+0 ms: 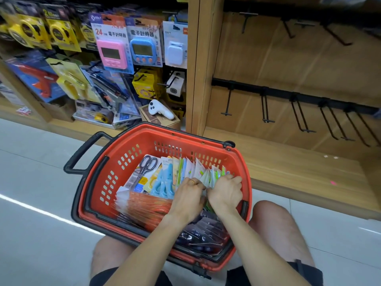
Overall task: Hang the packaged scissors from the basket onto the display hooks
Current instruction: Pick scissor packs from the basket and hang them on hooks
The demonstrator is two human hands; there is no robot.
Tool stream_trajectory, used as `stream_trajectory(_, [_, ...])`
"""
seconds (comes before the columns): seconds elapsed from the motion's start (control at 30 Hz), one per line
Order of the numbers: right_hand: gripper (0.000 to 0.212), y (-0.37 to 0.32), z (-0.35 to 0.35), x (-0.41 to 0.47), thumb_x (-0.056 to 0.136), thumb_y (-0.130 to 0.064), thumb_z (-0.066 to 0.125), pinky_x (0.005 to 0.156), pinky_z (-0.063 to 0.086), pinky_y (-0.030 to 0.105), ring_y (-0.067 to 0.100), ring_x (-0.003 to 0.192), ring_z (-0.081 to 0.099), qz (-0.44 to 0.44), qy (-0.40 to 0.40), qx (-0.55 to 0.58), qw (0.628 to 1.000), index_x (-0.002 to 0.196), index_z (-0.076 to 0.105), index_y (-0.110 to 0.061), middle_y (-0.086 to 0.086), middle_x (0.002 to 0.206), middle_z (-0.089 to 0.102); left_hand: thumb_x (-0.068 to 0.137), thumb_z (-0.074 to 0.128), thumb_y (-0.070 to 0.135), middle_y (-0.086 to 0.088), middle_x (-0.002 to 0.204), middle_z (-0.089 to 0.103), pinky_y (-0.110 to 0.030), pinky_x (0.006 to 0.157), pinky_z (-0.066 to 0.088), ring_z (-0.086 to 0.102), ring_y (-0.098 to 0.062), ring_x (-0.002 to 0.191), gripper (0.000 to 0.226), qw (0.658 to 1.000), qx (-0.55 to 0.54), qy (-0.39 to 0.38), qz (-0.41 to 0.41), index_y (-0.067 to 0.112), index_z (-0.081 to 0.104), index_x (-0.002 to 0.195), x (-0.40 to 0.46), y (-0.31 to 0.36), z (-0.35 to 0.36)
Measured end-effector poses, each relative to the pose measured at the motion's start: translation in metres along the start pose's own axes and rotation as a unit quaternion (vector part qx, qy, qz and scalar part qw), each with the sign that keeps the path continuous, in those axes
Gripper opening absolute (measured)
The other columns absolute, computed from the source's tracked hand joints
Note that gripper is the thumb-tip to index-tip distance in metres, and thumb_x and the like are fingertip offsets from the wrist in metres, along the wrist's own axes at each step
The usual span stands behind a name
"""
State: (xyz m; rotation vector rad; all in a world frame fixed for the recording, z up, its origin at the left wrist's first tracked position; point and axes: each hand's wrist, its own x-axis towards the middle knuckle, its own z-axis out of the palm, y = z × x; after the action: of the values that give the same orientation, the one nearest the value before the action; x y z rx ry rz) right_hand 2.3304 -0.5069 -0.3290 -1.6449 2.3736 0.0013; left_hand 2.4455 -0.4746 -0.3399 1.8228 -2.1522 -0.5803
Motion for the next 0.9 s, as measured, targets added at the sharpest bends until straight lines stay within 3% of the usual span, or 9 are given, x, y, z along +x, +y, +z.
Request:
stream_trajectory(0.07, [0.074, -0.004, 0.004, 0.002, 0.078, -0.054, 0.081, 0.08, 0.053, 0.031, 0.026, 0.111, 0.058, -0.009, 0.014, -0.036, 0.999, 0.124, 0.047, -0.007, 0.013, 0.123, 0.052, 0.102, 0.058, 0.021, -0.005, 0.137, 0.063, -0.031, 0.109, 0.037, 0.049, -0.026, 0.129, 0.03, 1.0, -0.002, 0.007, 0.001, 0.01, 0.073, 0.125, -0.002, -0.004, 0.003])
stream_trajectory(0.17, [0.07, -0.008, 0.009, 0.008, 0.083, -0.048, 0.078, 0.07, 0.052, 0.032, 0.026, 0.106, 0.064, -0.007, 0.024, -0.027, 0.999, 0.125, 0.039, -0.008, 0.011, 0.12, 0.058, 0.1, 0.057, 0.014, -0.009, 0.143, 0.06, -0.032, 0.113, 0.037, 0.047, -0.027, 0.134, 0.033, 1.0, -0.002, 0.015, 0.011, 0.008, 0.071, 0.129, -0.007, -0.007, 0.005])
stream_trajectory(0.33, [0.061, -0.005, 0.011, 0.022, 0.096, -0.043, 0.065, 0.075, 0.054, 0.036, 0.033, 0.1, 0.074, 0.028, 0.027, 0.058, 0.998, 0.13, 0.032, -0.004, 0.012, 0.111, 0.071, 0.099, 0.057, 0.009, -0.011, 0.149, 0.055, -0.035, 0.117, 0.036, 0.041, -0.028, 0.142, 0.041, 1.0, -0.007, 0.02, 0.019, 0.014, 0.068, 0.138, -0.013, -0.006, 0.003])
stream_trajectory(0.43, [0.061, -0.004, 0.011, 0.025, 0.096, -0.039, 0.068, 0.078, 0.055, 0.038, 0.035, 0.104, 0.072, 0.02, 0.008, 0.061, 0.998, 0.13, 0.032, -0.003, 0.014, 0.115, 0.07, 0.098, 0.054, 0.007, -0.012, 0.151, 0.054, -0.033, 0.118, 0.035, 0.039, -0.029, 0.143, 0.039, 1.0, -0.014, 0.016, 0.016, 0.013, 0.072, 0.134, -0.011, -0.007, 0.003])
stream_trajectory(0.63, [0.085, -0.008, 0.01, 0.031, 0.084, -0.025, 0.082, 0.076, 0.05, 0.037, 0.034, 0.11, 0.069, 0.019, -0.036, 0.032, 0.999, 0.141, 0.023, -0.001, 0.015, 0.122, 0.065, 0.1, 0.056, 0.012, -0.007, 0.149, 0.054, -0.034, 0.116, 0.036, 0.038, -0.026, 0.143, 0.037, 0.999, -0.025, 0.014, 0.014, 0.013, 0.071, 0.134, -0.009, -0.013, 0.004])
stream_trajectory(0.83, [0.065, -0.009, 0.008, 0.037, 0.092, -0.01, 0.069, 0.085, 0.053, 0.042, 0.036, 0.115, 0.066, 0.01, -0.039, 0.004, 0.999, 0.139, 0.025, -0.002, 0.018, 0.128, 0.061, 0.099, 0.063, 0.018, -0.004, 0.138, 0.059, -0.036, 0.111, 0.042, 0.045, -0.025, 0.133, 0.031, 0.999, -0.012, 0.021, 0.032, 0.016, 0.074, 0.127, -0.002, -0.017, 0.007])
stream_trajectory(0.9, [0.069, -0.006, 0.013, 0.032, 0.09, -0.013, 0.073, 0.078, 0.053, 0.04, 0.034, 0.108, 0.069, 0.006, -0.015, -0.009, 1.0, 0.139, 0.025, -0.002, 0.016, 0.123, 0.063, 0.097, 0.064, 0.018, -0.002, 0.134, 0.059, -0.037, 0.107, 0.044, 0.046, -0.024, 0.129, 0.032, 0.999, -0.005, 0.02, 0.046, 0.019, 0.073, 0.128, 0.0, -0.018, 0.009])
